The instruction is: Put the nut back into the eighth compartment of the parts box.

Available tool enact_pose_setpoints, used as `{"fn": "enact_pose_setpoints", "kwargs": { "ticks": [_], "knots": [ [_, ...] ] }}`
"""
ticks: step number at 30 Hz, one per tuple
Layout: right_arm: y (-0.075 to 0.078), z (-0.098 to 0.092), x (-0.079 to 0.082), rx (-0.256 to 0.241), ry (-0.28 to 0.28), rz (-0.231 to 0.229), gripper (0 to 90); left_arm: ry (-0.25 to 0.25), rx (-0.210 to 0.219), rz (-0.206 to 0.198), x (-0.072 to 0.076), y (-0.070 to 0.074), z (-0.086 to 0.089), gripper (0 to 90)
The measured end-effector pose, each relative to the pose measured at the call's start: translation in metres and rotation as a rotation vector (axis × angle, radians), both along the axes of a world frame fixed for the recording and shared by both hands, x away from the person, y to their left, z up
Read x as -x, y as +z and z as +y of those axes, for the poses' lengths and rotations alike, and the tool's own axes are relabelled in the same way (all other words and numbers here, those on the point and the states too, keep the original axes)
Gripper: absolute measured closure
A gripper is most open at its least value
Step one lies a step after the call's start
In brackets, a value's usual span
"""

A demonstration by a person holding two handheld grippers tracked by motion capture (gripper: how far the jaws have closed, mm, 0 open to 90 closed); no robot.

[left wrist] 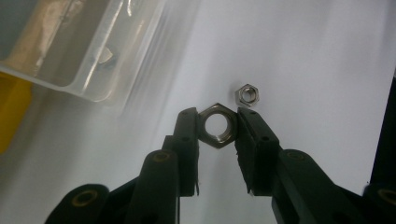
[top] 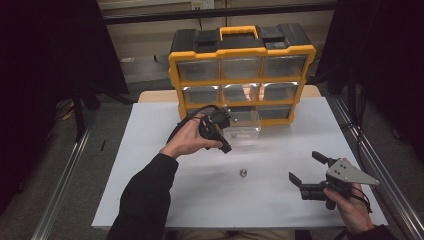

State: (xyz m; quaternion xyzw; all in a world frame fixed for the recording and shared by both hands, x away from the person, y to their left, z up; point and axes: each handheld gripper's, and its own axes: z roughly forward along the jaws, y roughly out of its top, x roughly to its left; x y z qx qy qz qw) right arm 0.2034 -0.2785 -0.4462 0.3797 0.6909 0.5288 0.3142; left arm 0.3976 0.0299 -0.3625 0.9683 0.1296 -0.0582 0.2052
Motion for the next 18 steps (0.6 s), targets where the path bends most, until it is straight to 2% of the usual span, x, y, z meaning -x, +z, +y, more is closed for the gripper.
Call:
{"fn": "enact_pose_setpoints", "kwargs": {
  "ticks": [9, 12, 13, 16, 18],
  "knots": [
    [0.000, 0.000, 0.000, -0.001, 0.002, -0.004, 0.0, 0.007, 0.039, -0.024, -0.001, 0.014, -0.002, 70.2],
    [0.000, 0.000, 0.000, -0.003, 0.003, -0.008, 0.0, 0.007, 0.016, -0.034, -0.007, 0.016, -0.003, 70.2],
    [0.000, 0.000, 0.000, -0.001, 0.003, -0.006, 0.0, 0.022, 0.029, -0.033, -0.006, 0.016, -0.003, 70.2],
    [0.000, 0.000, 0.000, -0.004, 0.006, -0.009, 0.0, 0.024, 0.044, -0.031, -0.011, 0.020, -0.003, 70.2],
    [0.000, 0.000, 0.000, -0.004, 0.001, -0.008, 0.0, 0.027, 0.039, -0.040, -0.014, 0.023, -0.004, 70.2]
  ]
}}
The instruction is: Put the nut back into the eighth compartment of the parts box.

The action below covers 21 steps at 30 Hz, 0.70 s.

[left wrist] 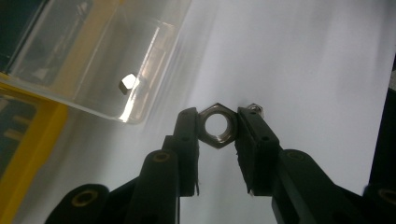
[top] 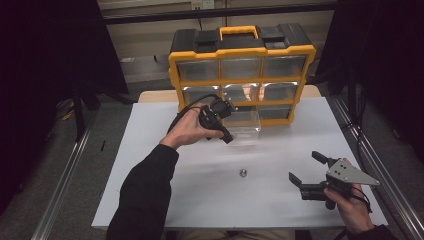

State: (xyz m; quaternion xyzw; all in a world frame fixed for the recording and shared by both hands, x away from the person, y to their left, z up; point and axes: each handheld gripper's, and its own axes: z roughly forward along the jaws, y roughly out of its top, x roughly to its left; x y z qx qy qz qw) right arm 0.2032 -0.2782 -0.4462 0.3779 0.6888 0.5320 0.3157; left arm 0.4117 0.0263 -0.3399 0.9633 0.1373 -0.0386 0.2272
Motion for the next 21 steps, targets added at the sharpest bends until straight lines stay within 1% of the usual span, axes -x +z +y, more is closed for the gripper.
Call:
{"fn": "enact_pose_setpoints", "kwargs": {
  "ticks": [1, 2, 3, 4, 7, 13, 14, 15, 16, 17, 18, 19, 20, 21],
  "knots": [
    [0.000, 0.000, 0.000, 0.000, 0.001, 0.001, 0.0, 0.005, 0.010, 0.005, -0.001, 0.001, 0.000, 70.2],
    [0.000, 0.000, 0.000, 0.002, 0.000, 0.001, 0.0, -0.005, 0.013, 0.012, -0.003, 0.003, 0.001, 70.2],
    [0.000, 0.000, 0.000, 0.002, 0.001, 0.000, 0.0, 0.000, 0.025, 0.015, -0.005, 0.003, 0.001, 70.2],
    [0.000, 0.000, 0.000, 0.003, -0.002, 0.000, 0.0, 0.001, 0.021, 0.003, -0.006, 0.004, 0.001, 70.2],
    [0.000, 0.000, 0.000, 0.003, -0.002, -0.002, 0.0, 0.009, 0.023, 0.016, -0.011, 0.006, 0.002, 70.2],
    [0.000, 0.000, 0.000, 0.000, 0.001, -0.004, 0.0, 0.041, 0.024, 0.004, -0.022, 0.009, 0.004, 70.2],
    [0.000, 0.000, 0.000, 0.002, 0.003, -0.001, 0.0, 0.030, 0.023, 0.010, -0.024, 0.011, 0.005, 70.2],
    [0.000, 0.000, 0.000, 0.002, 0.002, 0.000, 0.0, 0.041, 0.035, 0.009, -0.024, 0.011, 0.005, 70.2],
    [0.000, 0.000, 0.000, 0.002, 0.003, 0.002, 0.0, 0.032, 0.035, 0.010, -0.026, 0.012, 0.006, 70.2],
    [0.000, 0.000, 0.000, 0.001, 0.004, 0.003, 0.0, 0.037, 0.025, 0.005, -0.026, 0.012, 0.006, 70.2],
    [0.000, 0.000, 0.000, 0.000, 0.004, 0.002, 0.0, 0.045, 0.033, 0.008, -0.027, 0.012, 0.005, 70.2],
    [0.000, 0.000, 0.000, 0.000, 0.004, -0.001, 0.0, 0.052, 0.046, -0.001, -0.028, 0.012, 0.005, 70.2],
    [0.000, 0.000, 0.000, -0.001, 0.005, 0.001, 0.0, 0.040, 0.025, 0.001, -0.030, 0.013, 0.005, 70.2],
    [0.000, 0.000, 0.000, 0.001, 0.003, 0.001, 0.0, 0.047, 0.031, -0.001, -0.030, 0.013, 0.003, 70.2]
  ]
}}
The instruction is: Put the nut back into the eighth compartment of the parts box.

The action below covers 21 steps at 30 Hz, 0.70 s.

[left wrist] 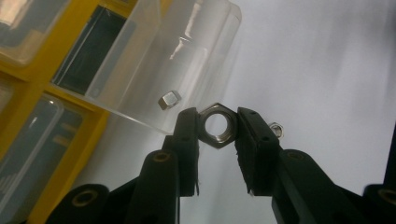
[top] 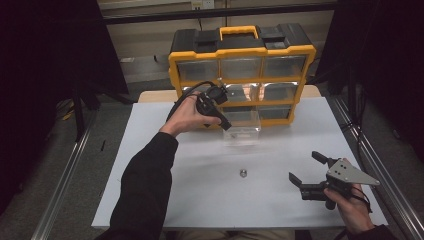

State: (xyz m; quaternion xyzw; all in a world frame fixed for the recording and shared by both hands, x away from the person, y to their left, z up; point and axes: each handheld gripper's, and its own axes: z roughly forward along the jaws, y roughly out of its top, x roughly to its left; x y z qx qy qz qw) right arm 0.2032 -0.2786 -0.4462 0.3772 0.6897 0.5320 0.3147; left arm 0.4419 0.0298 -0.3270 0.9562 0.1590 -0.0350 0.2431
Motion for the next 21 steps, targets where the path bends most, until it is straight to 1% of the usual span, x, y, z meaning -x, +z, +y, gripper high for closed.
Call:
{"fn": "enact_pose_setpoints", "kwargs": {
  "ticks": [3, 5, 6, 7, 8, 9, 10, 12, 13, 14, 15, 16, 18, 19, 20, 21],
  "knots": [
    [0.000, 0.000, 0.000, -0.001, 0.002, -0.001, 0.0, 0.006, -0.009, -0.011, -0.003, 0.000, -0.004, 70.2],
    [0.000, 0.000, 0.000, -0.001, 0.000, 0.000, 0.0, 0.000, -0.018, -0.014, -0.006, 0.000, -0.007, 70.2],
    [0.000, 0.000, 0.000, 0.001, -0.001, 0.000, 0.0, 0.006, -0.014, -0.021, -0.007, -0.001, -0.008, 70.2],
    [0.000, 0.000, 0.000, 0.000, -0.001, 0.000, 0.0, 0.000, -0.019, -0.026, -0.009, 0.000, -0.010, 70.2],
    [0.000, 0.000, 0.000, -0.001, 0.000, -0.001, 0.0, 0.001, -0.018, -0.018, -0.010, 0.000, -0.011, 70.2],
    [0.000, 0.000, 0.000, -0.002, 0.000, -0.001, 0.0, -0.006, -0.028, -0.022, -0.011, 0.001, -0.012, 70.2],
    [0.000, 0.000, 0.000, -0.001, 0.001, -0.001, 0.0, 0.003, -0.029, -0.019, -0.011, 0.001, -0.013, 70.2],
    [0.000, 0.000, 0.000, -0.002, 0.001, 0.000, 0.0, -0.001, -0.033, -0.022, -0.013, 0.001, -0.015, 70.2],
    [0.000, 0.000, 0.000, 0.000, 0.002, 0.000, 0.0, 0.013, -0.031, -0.024, -0.014, 0.001, -0.015, 70.2],
    [0.000, -0.001, 0.000, 0.001, 0.004, 0.001, 0.0, 0.012, -0.029, -0.017, -0.016, 0.000, -0.016, 70.2],
    [0.000, 0.000, 0.000, 0.000, 0.002, -0.001, 0.0, 0.026, -0.030, -0.017, -0.016, -0.001, -0.017, 70.2],
    [0.000, 0.000, 0.000, 0.000, 0.003, -0.001, 0.0, 0.028, -0.039, -0.019, -0.018, -0.001, -0.017, 70.2],
    [0.000, 0.000, 0.000, 0.000, 0.003, 0.001, 0.0, 0.041, -0.028, -0.023, -0.021, -0.004, -0.019, 70.2],
    [0.000, 0.000, 0.000, 0.001, 0.003, 0.003, 0.0, 0.035, -0.038, -0.028, -0.023, -0.005, -0.021, 70.2],
    [0.000, 0.000, 0.000, 0.001, 0.003, 0.003, 0.0, 0.040, -0.040, -0.031, -0.023, -0.007, -0.023, 70.2],
    [0.000, 0.000, 0.000, 0.001, 0.007, -0.003, 0.0, 0.036, -0.046, -0.027, -0.023, -0.007, -0.025, 70.2]
  ]
}}
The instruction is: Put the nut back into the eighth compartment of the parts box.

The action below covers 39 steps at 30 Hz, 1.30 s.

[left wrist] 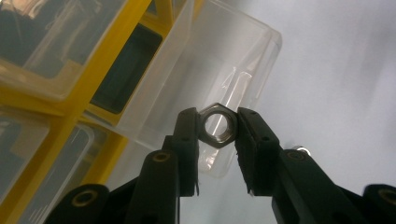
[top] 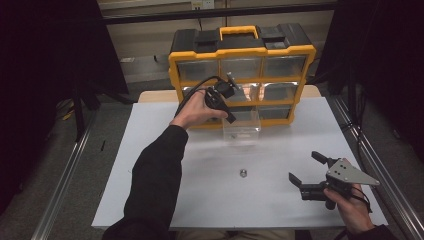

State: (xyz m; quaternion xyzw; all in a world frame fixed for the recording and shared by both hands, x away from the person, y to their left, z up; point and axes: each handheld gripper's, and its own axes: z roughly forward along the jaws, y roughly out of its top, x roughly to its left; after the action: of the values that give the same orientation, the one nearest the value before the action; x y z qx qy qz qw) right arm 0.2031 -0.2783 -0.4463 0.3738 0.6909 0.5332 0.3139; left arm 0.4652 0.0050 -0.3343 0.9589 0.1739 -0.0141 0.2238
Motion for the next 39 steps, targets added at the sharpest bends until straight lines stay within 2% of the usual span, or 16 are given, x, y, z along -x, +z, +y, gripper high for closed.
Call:
{"fn": "enact_pose_setpoints", "kwargs": {
  "ticks": [3, 6, 7, 8, 9, 10, 16, 23, 25, 26, 32, 34, 35, 37, 38, 39],
  "knots": [
    [0.000, 0.000, 0.000, 0.000, -0.001, 0.001, 0.0, 0.018, 0.005, 0.001, 0.002, -0.004, -0.005, 70.2],
    [0.000, 0.000, 0.000, 0.000, -0.001, 0.001, 0.0, 0.004, -0.004, -0.013, -0.002, -0.004, -0.004, 70.2],
    [0.000, 0.000, 0.001, 0.000, 0.000, 0.001, 0.0, 0.039, 0.005, -0.007, -0.001, -0.005, -0.004, 70.2],
    [0.000, 0.000, 0.001, -0.001, 0.000, -0.001, 0.0, 0.032, -0.004, -0.009, -0.003, -0.005, -0.004, 70.2],
    [0.000, 0.000, 0.001, 0.000, 0.000, -0.001, 0.0, 0.055, 0.000, -0.005, -0.003, -0.006, -0.003, 70.2],
    [0.000, 0.000, 0.001, 0.000, -0.001, 0.000, 0.0, 0.035, -0.014, -0.012, -0.005, -0.005, -0.002, 70.2],
    [0.000, 0.000, 0.000, 0.001, 0.002, 0.002, 0.0, 0.060, -0.018, -0.016, -0.008, -0.011, -0.003, 70.2],
    [0.000, 0.000, 0.000, 0.004, 0.003, -0.002, 0.0, 0.054, -0.038, -0.030, -0.013, -0.017, -0.004, 70.2],
    [0.000, 0.000, 0.000, 0.001, 0.004, 0.001, 0.0, 0.097, -0.031, -0.009, -0.011, -0.020, -0.006, 70.2],
    [0.000, 0.000, 0.001, 0.001, 0.002, 0.001, 0.0, 0.055, -0.044, -0.028, -0.015, -0.021, -0.006, 70.2],
    [0.000, 0.000, 0.001, 0.002, 0.000, 0.001, 0.0, 0.083, -0.051, -0.014, -0.015, -0.028, -0.008, 70.2],
    [0.000, 0.000, 0.000, -0.001, 0.000, 0.001, 0.0, 0.054, -0.077, -0.038, -0.017, -0.029, -0.008, 70.2],
    [0.000, 0.000, 0.001, 0.000, -0.004, 0.004, 0.0, 0.084, -0.055, -0.015, -0.015, -0.030, -0.010, 70.2],
    [0.000, 0.000, 0.000, -0.001, -0.001, 0.002, 0.0, 0.085, -0.063, -0.011, -0.014, -0.032, -0.012, 70.2],
    [0.000, 0.000, 0.001, 0.000, -0.003, 0.002, 0.0, 0.048, -0.075, -0.028, -0.017, -0.033, -0.012, 70.2],
    [0.000, 0.000, 0.001, 0.000, -0.002, 0.001, 0.0, 0.044, -0.079, -0.025, -0.018, -0.034, -0.012, 70.1]
  ]
}}
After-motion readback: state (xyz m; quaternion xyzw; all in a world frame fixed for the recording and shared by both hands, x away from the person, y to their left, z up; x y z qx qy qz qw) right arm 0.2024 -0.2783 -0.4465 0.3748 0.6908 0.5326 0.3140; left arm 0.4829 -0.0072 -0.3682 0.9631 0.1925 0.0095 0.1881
